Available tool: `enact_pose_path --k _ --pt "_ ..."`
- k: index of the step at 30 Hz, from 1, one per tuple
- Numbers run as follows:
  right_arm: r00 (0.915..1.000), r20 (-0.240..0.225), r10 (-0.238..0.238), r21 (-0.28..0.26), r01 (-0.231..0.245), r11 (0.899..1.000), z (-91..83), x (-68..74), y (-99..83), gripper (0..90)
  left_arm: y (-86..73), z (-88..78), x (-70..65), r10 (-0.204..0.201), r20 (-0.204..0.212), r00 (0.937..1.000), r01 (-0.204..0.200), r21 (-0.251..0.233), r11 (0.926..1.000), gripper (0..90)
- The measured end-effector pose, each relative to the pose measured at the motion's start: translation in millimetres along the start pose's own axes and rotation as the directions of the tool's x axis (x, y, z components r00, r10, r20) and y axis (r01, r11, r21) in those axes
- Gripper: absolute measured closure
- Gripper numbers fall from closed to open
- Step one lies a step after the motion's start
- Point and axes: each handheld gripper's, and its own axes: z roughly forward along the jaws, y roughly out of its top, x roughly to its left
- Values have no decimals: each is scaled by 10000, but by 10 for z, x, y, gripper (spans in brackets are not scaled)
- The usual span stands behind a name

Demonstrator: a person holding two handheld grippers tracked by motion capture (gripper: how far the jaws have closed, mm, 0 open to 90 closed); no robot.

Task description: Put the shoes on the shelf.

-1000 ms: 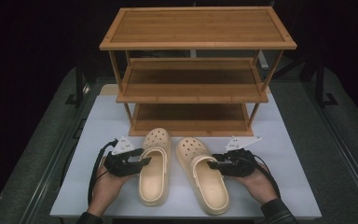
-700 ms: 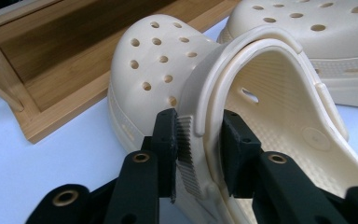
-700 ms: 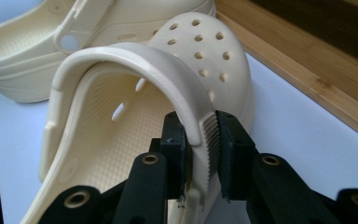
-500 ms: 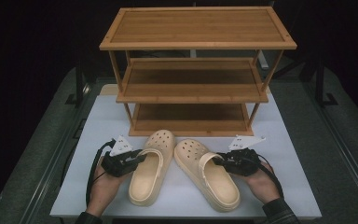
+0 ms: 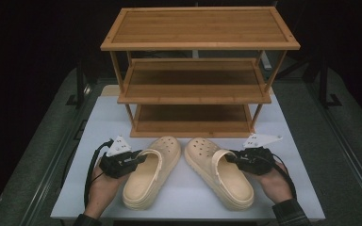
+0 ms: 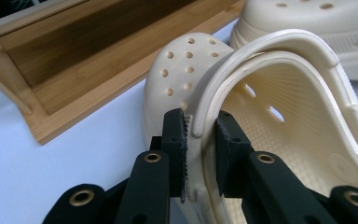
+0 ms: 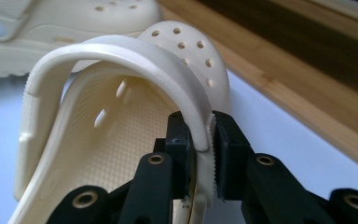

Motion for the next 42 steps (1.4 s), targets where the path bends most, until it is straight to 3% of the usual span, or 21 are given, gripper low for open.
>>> enact_pose_path --k 7,14,29,36,42 --pt "9991 401 158 -282 -147 9995 -80 -182 54 778 138 42 40 110 64 9999 -109 -158 9998 765" --pt "9972 732 169 -376 -142 9992 -30 -331 177 777 298 184 139 67 81 9999 -65 -359 9993 765" --pt "9875 1521 411 -320 -367 9988 310 -617 411 776 527 608 372 -87 -692 9976 50 -545 9985 764" --pt "9819 1850 398 -270 -354 9990 471 -659 462 775 589 800 384 -99 -1273 9918 9 -705 9975 763" --pt "9713 2333 468 -472 -368 9982 591 -685 513 774 620 959 399 27 -1721 9851 -143 -659 9977 762"
